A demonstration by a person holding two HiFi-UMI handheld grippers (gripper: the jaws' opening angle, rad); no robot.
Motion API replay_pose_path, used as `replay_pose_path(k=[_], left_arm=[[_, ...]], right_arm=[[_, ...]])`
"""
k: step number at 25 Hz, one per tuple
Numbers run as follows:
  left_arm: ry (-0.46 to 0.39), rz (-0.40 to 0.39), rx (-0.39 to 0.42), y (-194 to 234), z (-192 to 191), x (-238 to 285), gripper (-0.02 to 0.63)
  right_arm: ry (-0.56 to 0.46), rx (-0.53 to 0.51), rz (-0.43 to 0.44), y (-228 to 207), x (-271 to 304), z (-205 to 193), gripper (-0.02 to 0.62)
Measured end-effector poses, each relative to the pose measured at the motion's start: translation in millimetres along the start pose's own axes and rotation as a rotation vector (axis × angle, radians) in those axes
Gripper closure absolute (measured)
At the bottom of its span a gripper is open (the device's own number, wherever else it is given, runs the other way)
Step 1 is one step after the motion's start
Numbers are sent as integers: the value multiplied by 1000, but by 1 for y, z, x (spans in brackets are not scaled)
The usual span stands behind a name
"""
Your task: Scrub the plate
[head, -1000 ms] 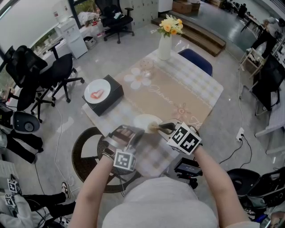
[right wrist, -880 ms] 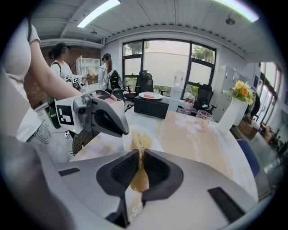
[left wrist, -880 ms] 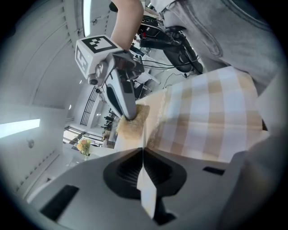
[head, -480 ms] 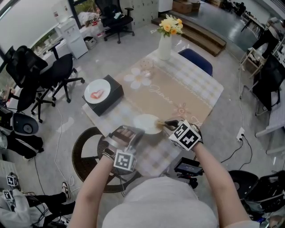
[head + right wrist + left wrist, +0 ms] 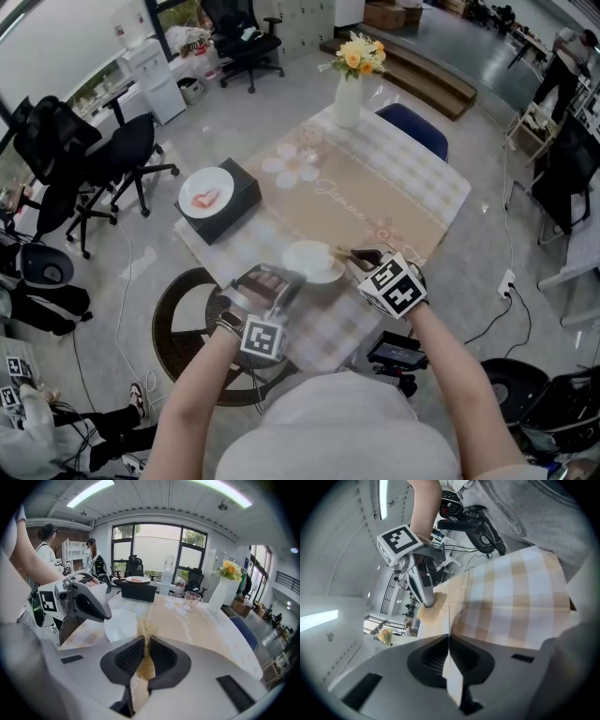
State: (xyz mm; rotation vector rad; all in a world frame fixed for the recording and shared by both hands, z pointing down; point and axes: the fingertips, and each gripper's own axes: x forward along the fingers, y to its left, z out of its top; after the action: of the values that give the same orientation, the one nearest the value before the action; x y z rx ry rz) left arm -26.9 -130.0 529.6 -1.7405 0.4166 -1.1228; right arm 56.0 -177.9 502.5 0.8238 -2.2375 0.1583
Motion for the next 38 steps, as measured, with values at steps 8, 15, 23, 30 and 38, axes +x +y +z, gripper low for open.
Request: replay_pose_path(k=[8,15,23,30,38], left_arm=[[19,-42,42,-8,-3,-1,589],[15,-24,85,-1,0,-1,589],[16,-4,161,2,6,1,589],[12,-13,190,-4,7,0,589],[17,-12,191,-6,5,-1,589]], right_arm=[[-52,131,100,21,-10,25,554],[-90,322,228,39,-4,43,554],[-28,337,282,47,15,36,554],[18,308,287,49,22,26,554],[41,295,290,44,23,16,554]])
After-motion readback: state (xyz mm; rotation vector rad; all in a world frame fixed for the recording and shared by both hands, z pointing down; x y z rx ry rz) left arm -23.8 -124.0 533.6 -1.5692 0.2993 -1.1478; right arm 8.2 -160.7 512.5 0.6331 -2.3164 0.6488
